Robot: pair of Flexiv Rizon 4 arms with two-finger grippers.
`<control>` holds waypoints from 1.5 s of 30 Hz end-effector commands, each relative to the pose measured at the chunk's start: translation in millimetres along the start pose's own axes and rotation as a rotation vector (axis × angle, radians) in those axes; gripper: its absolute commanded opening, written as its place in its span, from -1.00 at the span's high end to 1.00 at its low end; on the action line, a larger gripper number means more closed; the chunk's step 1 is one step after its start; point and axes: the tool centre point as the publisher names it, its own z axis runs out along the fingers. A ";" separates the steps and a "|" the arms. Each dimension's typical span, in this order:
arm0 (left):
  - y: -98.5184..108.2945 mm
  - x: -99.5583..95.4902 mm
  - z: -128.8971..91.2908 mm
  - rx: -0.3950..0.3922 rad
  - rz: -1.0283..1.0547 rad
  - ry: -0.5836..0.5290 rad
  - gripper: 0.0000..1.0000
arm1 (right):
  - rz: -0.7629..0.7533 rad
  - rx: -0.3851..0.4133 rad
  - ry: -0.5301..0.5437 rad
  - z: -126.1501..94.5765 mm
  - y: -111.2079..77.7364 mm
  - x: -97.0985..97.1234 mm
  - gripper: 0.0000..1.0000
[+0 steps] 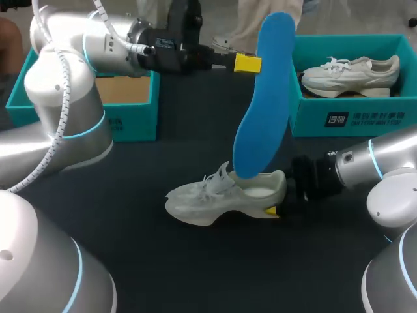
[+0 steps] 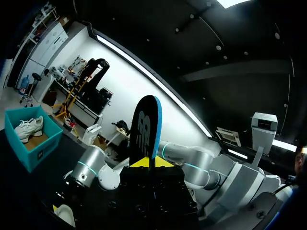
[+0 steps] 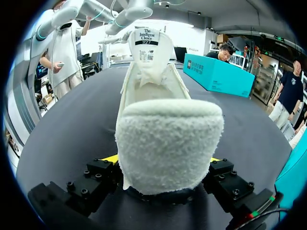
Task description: Take the shoe out of the shoebox, open the shoe tongue, remove and reinsert the insole, then place the shoe into the shoebox
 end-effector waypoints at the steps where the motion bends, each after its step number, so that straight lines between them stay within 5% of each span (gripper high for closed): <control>1: 0.8 9.1 -4.6 0.064 -0.001 0.043 1.00 | 0.000 0.002 -0.002 3.2 -1.7 1.1 1.00; 13: -16.4 52.9 -5.3 0.243 -0.035 0.111 1.00 | 0.000 0.002 -0.002 3.2 -1.7 1.1 1.00; 27: -30.1 71.6 -16.5 0.164 -0.117 0.259 1.00 | 0.000 0.002 -0.002 3.2 -1.7 1.1 1.00; 45: -20.7 73.7 -16.7 0.194 -0.128 0.287 1.00 | 0.000 0.002 -0.002 3.2 -1.7 1.1 1.00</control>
